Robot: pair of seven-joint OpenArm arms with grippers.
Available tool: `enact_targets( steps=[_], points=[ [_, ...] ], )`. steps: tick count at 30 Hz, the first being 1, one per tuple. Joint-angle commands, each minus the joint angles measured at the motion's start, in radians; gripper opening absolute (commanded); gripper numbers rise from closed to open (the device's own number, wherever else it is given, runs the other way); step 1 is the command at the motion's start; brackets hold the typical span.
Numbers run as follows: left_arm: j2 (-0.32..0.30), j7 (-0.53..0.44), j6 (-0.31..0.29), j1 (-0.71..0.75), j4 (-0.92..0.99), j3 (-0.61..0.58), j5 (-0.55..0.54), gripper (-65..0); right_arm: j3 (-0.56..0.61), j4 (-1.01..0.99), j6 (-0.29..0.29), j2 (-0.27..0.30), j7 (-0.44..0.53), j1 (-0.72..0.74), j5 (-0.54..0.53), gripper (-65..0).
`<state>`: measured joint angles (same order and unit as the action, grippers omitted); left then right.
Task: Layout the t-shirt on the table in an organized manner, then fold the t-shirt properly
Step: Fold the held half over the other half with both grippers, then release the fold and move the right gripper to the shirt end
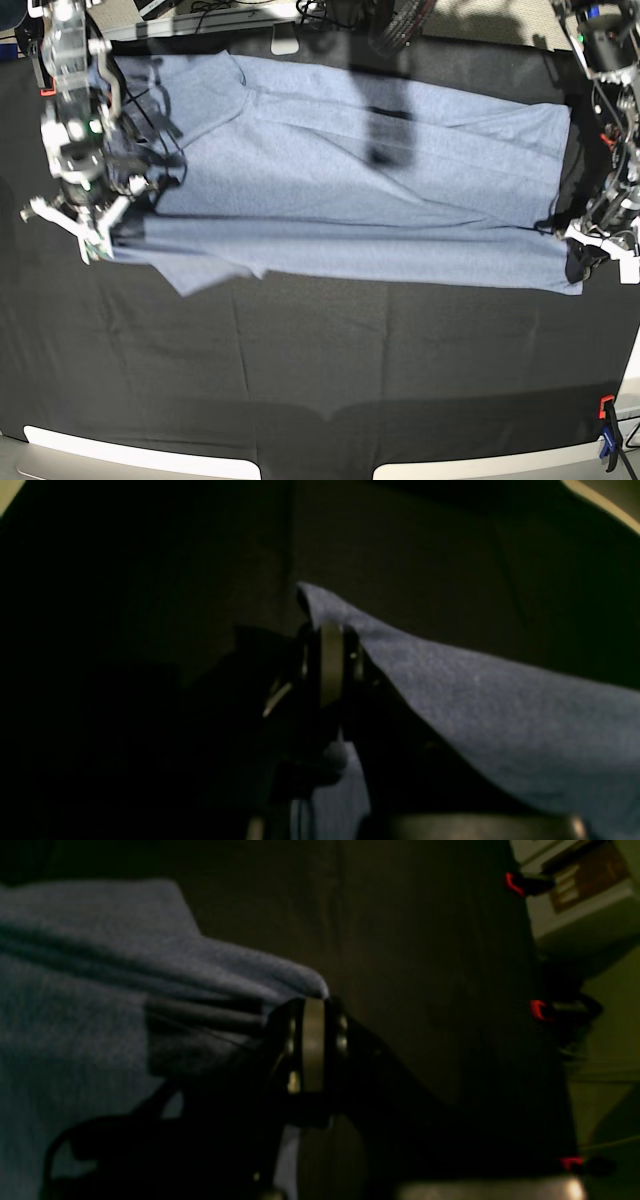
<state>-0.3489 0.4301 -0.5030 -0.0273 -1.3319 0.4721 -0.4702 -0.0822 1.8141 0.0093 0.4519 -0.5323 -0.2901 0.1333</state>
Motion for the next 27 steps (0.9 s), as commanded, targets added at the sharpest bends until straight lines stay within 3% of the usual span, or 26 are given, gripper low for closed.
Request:
enact_targets(
  steps=[1,7,17,22,24,27],
  points=[
    [-0.020,-0.011,0.002,0.005,-0.041,0.007,-0.014,-65.0,-0.012,0.034,-0.014,0.016,0.009,-0.011,0.016,-65.0],
    [-0.020,-0.009,0.058,0.106,-0.127,0.027,-0.014,-65.0,-0.012,0.119,-0.015,0.016,-0.029,-0.118,0.023,-65.0],
    [-0.019,0.006,0.035,0.215,-0.131,0.109,-0.037,-65.0,-0.012,0.163,-0.017,-0.001,-0.060,-0.252,0.050,-65.0],
    [-0.020,0.082,0.034,0.226,-0.131,0.110,-0.036,-65.0,-0.012,0.162,-0.016,-0.014,-0.103,-0.261,0.038,-65.0],
    [-0.020,0.120,0.034,0.226,-0.131,0.109,-0.036,-63.2,-0.012,0.162,-0.013,-0.013,-0.124,-0.259,0.016,-54.0],
    [-0.020,0.131,0.028,0.226,-0.131,0.109,-0.036,-41.3,-0.012,0.162,-0.003,-0.009,-0.135,-0.258,0.017,-36.7]
  ],
)
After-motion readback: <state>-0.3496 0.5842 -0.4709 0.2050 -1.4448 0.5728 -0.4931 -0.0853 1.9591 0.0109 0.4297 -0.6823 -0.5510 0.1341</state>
